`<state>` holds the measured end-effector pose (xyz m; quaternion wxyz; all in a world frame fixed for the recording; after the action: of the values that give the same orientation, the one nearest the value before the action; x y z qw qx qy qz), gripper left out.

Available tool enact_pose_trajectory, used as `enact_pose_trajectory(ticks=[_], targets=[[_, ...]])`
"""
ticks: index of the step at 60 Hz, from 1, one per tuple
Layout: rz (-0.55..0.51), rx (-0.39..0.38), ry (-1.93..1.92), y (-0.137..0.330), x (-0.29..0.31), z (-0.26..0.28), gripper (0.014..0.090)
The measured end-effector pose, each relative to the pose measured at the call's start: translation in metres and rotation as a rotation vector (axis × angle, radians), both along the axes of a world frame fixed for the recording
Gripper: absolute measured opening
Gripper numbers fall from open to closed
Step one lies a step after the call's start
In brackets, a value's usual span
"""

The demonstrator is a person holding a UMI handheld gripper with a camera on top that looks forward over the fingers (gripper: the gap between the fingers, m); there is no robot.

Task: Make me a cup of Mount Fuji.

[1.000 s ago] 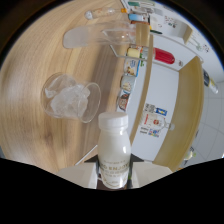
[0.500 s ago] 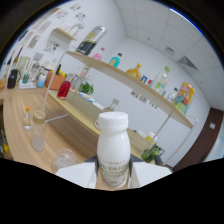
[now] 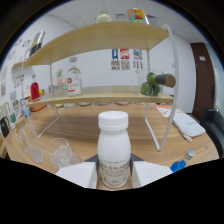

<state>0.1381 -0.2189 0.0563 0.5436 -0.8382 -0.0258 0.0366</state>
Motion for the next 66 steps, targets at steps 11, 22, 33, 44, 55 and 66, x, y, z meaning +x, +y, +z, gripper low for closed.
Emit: enact_pose_trajectory(ticks=[11, 22, 33, 44, 55, 66], targets=[[0.002, 0.002, -0.007, -0.006, 0.001, -0.001, 0.0499], [-0.030, -0.040, -0.033, -0.019, 0.007, -0.005, 0.0557], [-0.099, -0.053, -0.047, -0.036, 0.008, 0.035, 0.0866], [-0.154, -0.075, -0.088, -0.072, -0.016, 0.087, 0.0855], [-0.140, -0.133, -0.081, -0.109, -0.069, 0.103, 0.0860], [-0.134, -0.167, -0.072, -0.126, -0.106, 0.099, 0.0862]])
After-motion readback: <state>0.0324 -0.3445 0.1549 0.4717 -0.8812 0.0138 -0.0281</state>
